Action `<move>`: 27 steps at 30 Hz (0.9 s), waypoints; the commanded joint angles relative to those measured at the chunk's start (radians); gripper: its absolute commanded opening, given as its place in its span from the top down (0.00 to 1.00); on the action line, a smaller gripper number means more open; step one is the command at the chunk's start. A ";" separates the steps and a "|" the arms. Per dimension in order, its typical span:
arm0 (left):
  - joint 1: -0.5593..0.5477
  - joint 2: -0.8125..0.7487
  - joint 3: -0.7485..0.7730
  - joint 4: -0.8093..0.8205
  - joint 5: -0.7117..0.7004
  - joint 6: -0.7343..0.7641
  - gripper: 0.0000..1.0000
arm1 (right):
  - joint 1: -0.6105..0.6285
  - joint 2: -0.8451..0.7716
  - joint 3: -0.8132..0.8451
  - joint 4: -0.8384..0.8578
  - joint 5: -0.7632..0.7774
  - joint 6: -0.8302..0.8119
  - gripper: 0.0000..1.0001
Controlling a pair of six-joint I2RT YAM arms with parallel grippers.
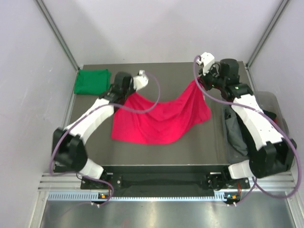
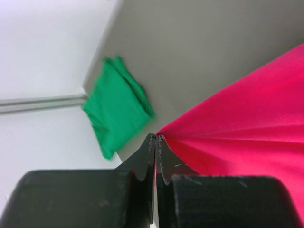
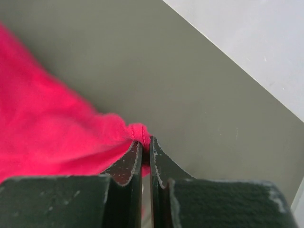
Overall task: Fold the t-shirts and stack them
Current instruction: Move the tshirt to the center of the board
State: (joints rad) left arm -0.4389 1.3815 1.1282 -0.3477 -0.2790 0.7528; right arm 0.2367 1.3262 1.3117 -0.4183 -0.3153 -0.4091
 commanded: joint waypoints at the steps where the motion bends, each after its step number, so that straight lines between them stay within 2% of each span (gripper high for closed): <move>1: 0.052 0.179 0.261 0.276 -0.097 -0.059 1.00 | -0.016 0.053 0.100 0.226 0.056 0.035 1.00; 3: 0.062 0.221 0.320 0.317 -0.129 -0.069 1.00 | -0.017 0.076 0.075 0.269 0.079 0.047 1.00; 5: 0.058 0.231 0.265 0.389 -0.153 -0.066 0.90 | -0.019 0.102 0.035 0.321 0.103 0.056 1.00; 6: 0.058 0.223 0.239 0.423 -0.191 -0.081 0.79 | -0.017 0.106 0.018 0.332 0.117 0.064 0.99; 7: 0.057 0.203 0.211 0.464 -0.206 -0.092 0.47 | -0.017 0.107 -0.001 0.363 0.151 0.078 0.90; 10: 0.052 0.142 0.099 0.460 -0.232 -0.135 0.23 | -0.016 0.075 -0.078 0.395 0.197 0.095 0.60; 15: 0.051 -0.108 -0.151 0.374 -0.152 -0.194 0.23 | -0.014 -0.024 -0.189 0.331 0.199 0.044 0.53; 16: 0.052 -0.169 -0.171 0.346 -0.122 -0.210 0.24 | -0.016 -0.068 -0.213 0.307 0.165 -0.026 0.51; 17: 0.052 -0.188 -0.182 0.229 -0.102 -0.228 0.26 | -0.004 -0.088 -0.260 0.293 0.166 -0.061 0.50; 20: 0.054 -0.243 -0.200 0.083 -0.057 -0.292 0.29 | 0.009 -0.120 -0.330 0.190 0.105 -0.233 0.51; 27: 0.072 -0.317 -0.251 -0.023 0.085 -0.395 0.30 | 0.006 -0.007 -0.397 0.121 0.104 -0.388 0.54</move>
State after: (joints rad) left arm -0.3813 1.0885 0.9077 -0.2932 -0.2909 0.4355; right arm 0.2401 1.2602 0.9260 -0.2554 -0.1860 -0.6804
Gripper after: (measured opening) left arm 0.698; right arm 0.469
